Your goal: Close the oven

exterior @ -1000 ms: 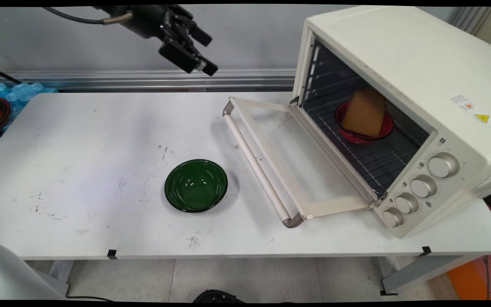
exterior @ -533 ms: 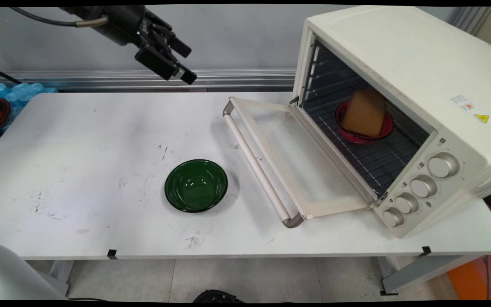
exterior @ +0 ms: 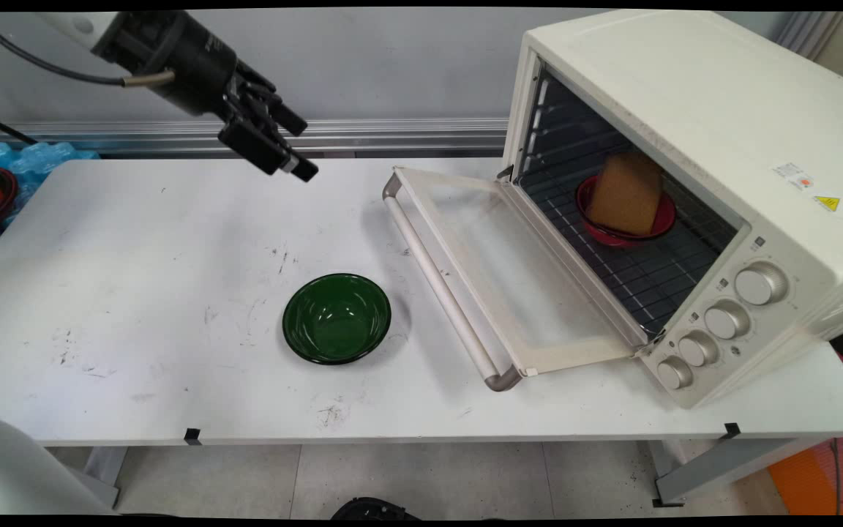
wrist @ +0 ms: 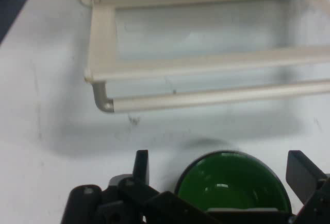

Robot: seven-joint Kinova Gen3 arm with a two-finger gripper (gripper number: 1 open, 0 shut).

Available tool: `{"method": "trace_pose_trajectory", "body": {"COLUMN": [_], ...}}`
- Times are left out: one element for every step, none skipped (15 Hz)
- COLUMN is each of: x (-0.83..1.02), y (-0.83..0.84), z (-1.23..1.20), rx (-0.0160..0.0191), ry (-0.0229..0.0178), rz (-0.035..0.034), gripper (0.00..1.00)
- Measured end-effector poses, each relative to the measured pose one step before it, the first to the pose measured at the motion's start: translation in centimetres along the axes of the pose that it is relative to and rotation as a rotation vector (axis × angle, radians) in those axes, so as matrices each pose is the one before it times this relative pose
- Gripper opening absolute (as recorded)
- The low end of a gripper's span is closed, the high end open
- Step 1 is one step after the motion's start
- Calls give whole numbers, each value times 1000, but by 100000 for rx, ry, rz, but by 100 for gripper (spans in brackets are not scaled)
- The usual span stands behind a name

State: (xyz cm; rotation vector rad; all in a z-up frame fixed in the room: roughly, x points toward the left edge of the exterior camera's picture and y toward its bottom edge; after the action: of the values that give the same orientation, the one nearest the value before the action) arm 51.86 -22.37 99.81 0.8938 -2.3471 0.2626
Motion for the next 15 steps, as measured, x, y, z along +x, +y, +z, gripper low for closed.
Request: {"method": "trace_pose_trajectory", "body": {"x": [-256, -359, -330, -119, -170, -83, -106, -87, -118, -104, -91, -101, -71, -69, -36], "y": [127, 231, 247, 123, 194, 117, 176, 195, 191, 165, 196, 195, 188, 208, 133], "z": [348, 511, 574, 315, 624, 375, 650, 803, 842, 760, 883, 838, 727, 922, 674], "rx": [217, 220, 208, 163, 196, 140, 7, -34, -114, -215, -283, -265, -290, -265, -135], "ry": [-1066, -1625, -1406, -531, -689, -249, -481, -497, -583, -576, -555, -519, -435, -473, -325], "rz": [-182, -187, -243, -17, -76, -37, -8, 132, 174, 224, 270, 207, 188, 309, 222], "gripper": [100, 100, 100, 100, 100, 100, 100, 100, 100, 100, 100, 100, 100, 100, 100]}}
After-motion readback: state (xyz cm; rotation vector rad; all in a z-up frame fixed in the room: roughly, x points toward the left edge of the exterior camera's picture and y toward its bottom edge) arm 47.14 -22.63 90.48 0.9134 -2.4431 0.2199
